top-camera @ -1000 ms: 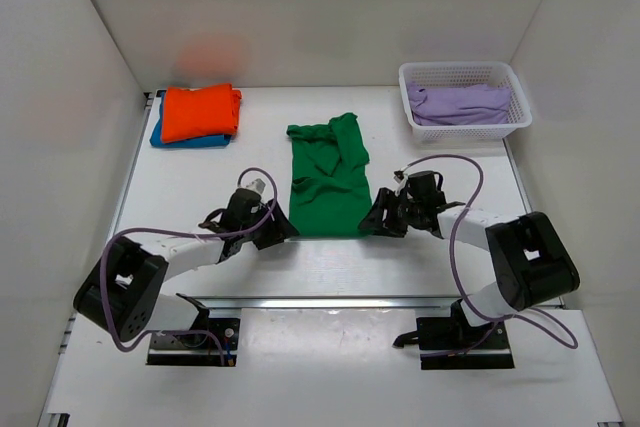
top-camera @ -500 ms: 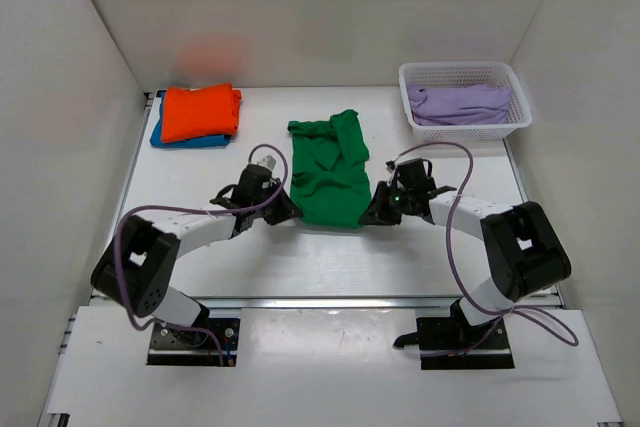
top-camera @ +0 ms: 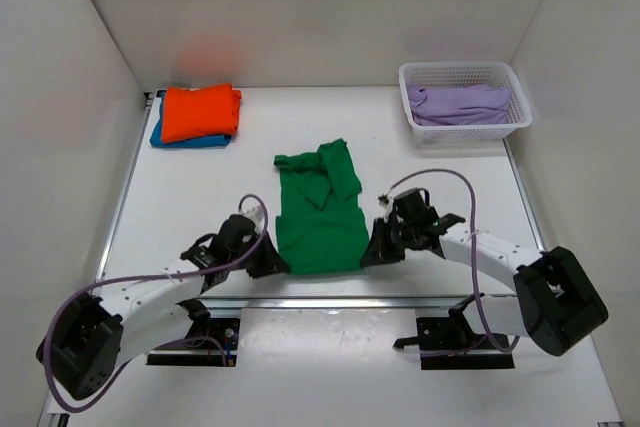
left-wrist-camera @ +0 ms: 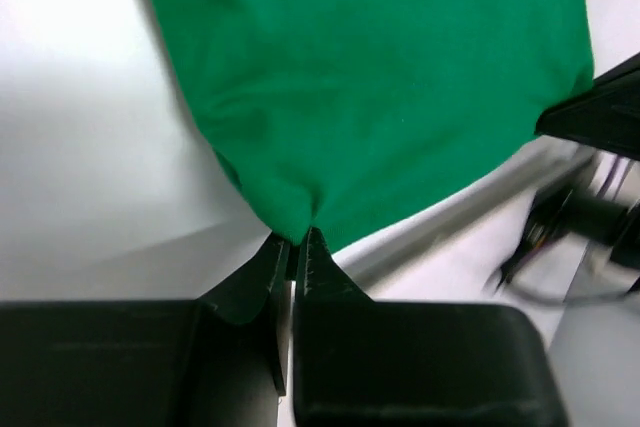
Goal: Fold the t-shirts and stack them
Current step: Fold the long partially folded tshirt into a neat square
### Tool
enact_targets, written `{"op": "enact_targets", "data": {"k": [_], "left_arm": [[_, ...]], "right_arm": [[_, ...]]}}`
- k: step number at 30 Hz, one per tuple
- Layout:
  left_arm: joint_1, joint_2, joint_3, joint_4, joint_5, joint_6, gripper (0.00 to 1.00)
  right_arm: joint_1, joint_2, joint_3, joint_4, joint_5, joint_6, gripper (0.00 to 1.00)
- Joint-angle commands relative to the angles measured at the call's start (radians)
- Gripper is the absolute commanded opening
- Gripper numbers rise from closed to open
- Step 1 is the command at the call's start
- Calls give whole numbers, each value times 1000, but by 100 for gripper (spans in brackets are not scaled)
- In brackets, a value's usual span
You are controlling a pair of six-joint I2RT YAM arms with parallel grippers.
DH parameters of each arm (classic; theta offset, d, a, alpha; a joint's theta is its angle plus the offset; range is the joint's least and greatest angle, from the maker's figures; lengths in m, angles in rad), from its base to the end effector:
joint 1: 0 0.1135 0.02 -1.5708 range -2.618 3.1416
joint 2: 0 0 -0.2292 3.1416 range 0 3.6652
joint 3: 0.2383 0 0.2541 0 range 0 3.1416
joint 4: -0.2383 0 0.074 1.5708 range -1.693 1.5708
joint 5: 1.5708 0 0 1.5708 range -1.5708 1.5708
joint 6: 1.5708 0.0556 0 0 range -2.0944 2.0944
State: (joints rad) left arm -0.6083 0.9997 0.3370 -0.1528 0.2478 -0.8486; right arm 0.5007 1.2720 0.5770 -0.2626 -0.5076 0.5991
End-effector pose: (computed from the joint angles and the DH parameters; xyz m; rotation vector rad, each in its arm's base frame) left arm 0.1689 -0.1343 0.1086 -0.1829 2.5799 -0.9222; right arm 0.2073 0.1443 0.1202 -0.0883 2.6981 1.0401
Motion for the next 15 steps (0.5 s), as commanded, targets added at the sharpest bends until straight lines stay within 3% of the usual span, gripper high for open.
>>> {"op": "enact_targets", "data": {"k": [1, 4, 7, 12, 15], "left_arm": [[-73, -97, -59, -57, 30, -66, 0], [-116, -139, -30, -125, -2, -61, 0], [-53, -151, 35, -188, 30, -12, 0], [128, -23, 242, -136, 105, 68, 0], [214, 154, 393, -79, 122, 118, 0]], "right_arm": [[59, -80, -78, -72, -29, 39, 0], [87, -123, -108, -76, -74, 79, 0], [59, -126, -65, -101, -115, 44, 0], [-74, 24, 208, -178, -167, -70, 0], [-146, 178, 402, -184, -187, -134, 0]]}}
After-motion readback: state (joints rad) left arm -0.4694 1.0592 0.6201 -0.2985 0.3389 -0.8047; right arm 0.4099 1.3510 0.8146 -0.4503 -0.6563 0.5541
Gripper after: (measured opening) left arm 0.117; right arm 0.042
